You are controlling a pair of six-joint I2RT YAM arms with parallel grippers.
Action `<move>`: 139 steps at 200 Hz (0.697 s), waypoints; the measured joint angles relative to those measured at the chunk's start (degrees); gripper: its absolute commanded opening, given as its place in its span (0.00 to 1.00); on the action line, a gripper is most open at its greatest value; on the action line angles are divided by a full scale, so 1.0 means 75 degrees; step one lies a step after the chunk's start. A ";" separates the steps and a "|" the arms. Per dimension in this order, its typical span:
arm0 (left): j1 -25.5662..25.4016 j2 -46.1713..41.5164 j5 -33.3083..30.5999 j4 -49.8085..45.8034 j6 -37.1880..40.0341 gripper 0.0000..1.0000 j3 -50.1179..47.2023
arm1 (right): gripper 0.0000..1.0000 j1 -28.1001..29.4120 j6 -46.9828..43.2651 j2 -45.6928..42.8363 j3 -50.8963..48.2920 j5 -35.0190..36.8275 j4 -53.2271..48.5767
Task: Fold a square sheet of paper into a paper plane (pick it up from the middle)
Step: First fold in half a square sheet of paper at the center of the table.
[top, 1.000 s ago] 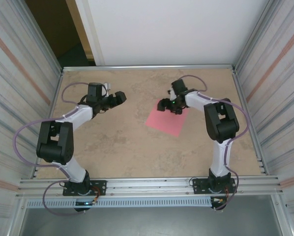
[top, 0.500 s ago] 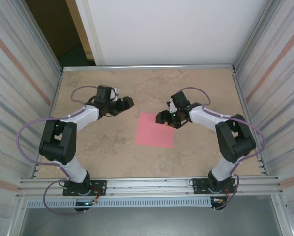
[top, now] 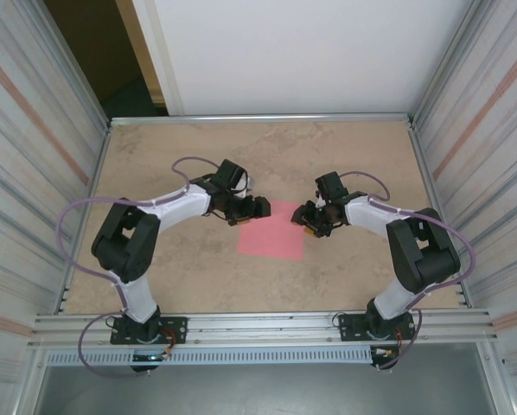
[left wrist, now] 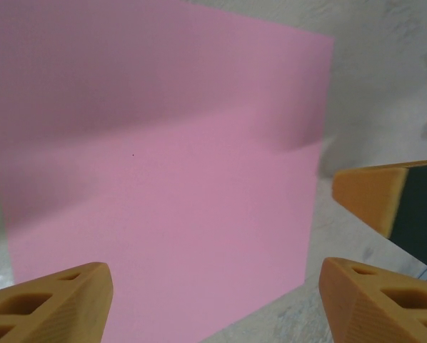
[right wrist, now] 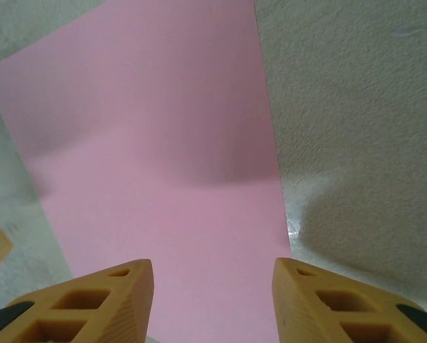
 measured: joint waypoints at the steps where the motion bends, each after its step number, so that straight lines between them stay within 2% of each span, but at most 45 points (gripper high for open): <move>1: -0.0003 0.0015 0.0000 0.0000 0.0000 0.77 0.0012 | 0.45 0.0000 0.0000 0.0000 0.0000 0.0000 0.0003; 59: -0.0146 0.0737 0.0000 -0.0335 -0.0006 0.77 0.0545 | 0.41 0.0029 -0.0006 0.0259 0.0017 -0.0026 0.0102; 110: -0.0143 0.0772 -0.0041 -0.0455 -0.0332 0.78 0.0501 | 0.39 0.0224 -0.0038 0.0731 0.0449 -0.0015 -0.0032; 139: -0.0044 0.0705 0.0047 -0.0020 -0.0717 0.80 0.0050 | 0.39 0.0259 -0.0041 0.0901 0.0615 -0.0020 -0.0087</move>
